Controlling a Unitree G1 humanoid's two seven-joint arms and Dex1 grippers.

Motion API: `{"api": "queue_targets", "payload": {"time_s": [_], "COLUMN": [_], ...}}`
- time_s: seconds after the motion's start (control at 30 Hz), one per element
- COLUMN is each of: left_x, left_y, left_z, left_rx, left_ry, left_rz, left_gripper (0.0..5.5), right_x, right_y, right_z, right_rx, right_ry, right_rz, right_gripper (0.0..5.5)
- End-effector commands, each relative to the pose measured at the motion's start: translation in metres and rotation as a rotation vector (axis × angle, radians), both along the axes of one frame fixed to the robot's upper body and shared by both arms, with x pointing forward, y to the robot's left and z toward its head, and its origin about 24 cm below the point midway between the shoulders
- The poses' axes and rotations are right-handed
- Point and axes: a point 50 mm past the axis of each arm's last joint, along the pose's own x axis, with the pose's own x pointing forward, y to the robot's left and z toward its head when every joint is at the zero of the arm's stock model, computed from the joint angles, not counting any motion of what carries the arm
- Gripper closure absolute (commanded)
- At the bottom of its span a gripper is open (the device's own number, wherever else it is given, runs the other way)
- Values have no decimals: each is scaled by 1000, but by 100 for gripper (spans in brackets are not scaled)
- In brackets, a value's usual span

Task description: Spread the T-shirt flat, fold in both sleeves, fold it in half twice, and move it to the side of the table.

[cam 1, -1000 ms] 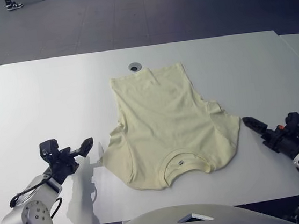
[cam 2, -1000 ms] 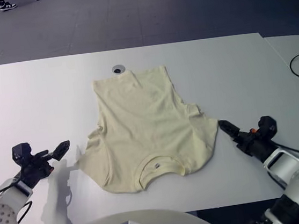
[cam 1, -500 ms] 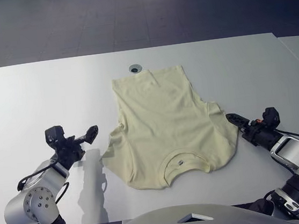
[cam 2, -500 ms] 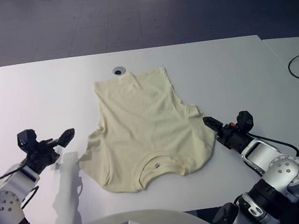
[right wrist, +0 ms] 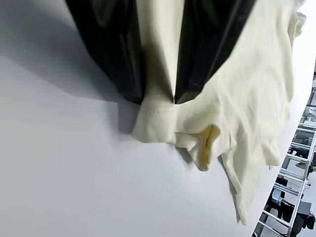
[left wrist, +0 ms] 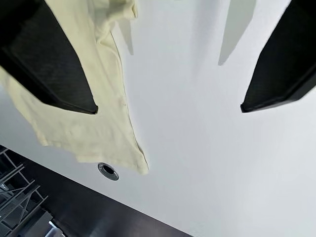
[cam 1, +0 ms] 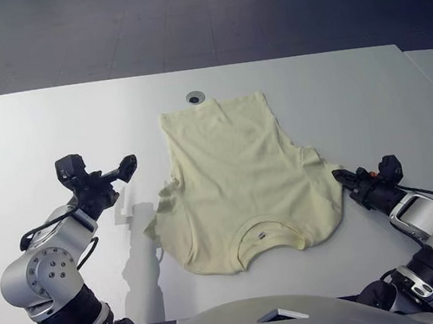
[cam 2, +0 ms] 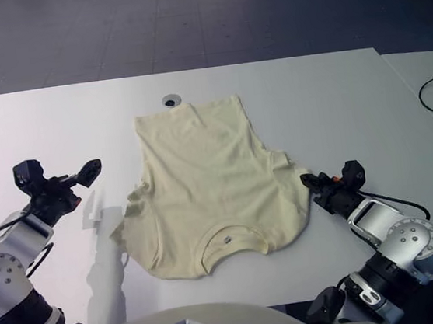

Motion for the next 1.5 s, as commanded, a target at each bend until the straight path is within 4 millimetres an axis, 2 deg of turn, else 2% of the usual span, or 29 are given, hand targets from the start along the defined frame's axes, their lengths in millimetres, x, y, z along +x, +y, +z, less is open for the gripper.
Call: {"api": "queue_targets", "payload": {"time_s": [0.03,0.1,0.23,0.33,0.43,0.6,0.9,0.97,1.07,1.2,1.33,1.5], "left_x": [-1,-2,-6,-11,-14,-13,-2,0,-2,-18,-39,-55], "left_y": [-1,-2,-3,-6,-9,-15,-19,-20,-17,-11,-7,-3], "left_z": [0,-2,-4,-7,-8,-9,-5,-4,-5,-16,-26,-31], "left_rx": [0,0,-5,-14,-17,-18,-3,7,17,-6,-39,-77], "left_ry": [2,7,13,19,26,31,28,27,46,103,186,281], "left_rz": [9,18,38,49,52,40,-15,-30,-66,-91,-133,-237], "left_gripper": [10,10,10,10,10,10,10,10,10,10,10,10], "right_x": [-6,-4,2,3,0,-7,-4,-4,-4,0,-1,-5], "right_y": [-3,-2,6,26,49,78,123,133,131,119,109,102], "right_z": [-5,3,23,41,49,43,38,43,53,63,61,56], "right_rx": [-21,-41,-121,-198,-249,-277,-186,-93,-18,-11,-33,-50], "right_ry": [73,40,-51,-137,-187,-166,-179,-230,-305,-358,-338,-300], "right_rz": [2,15,75,179,305,457,500,501,457,380,276,189], "right_gripper": [521,547,547,547,547,547,547,517,465,394,332,245]}}
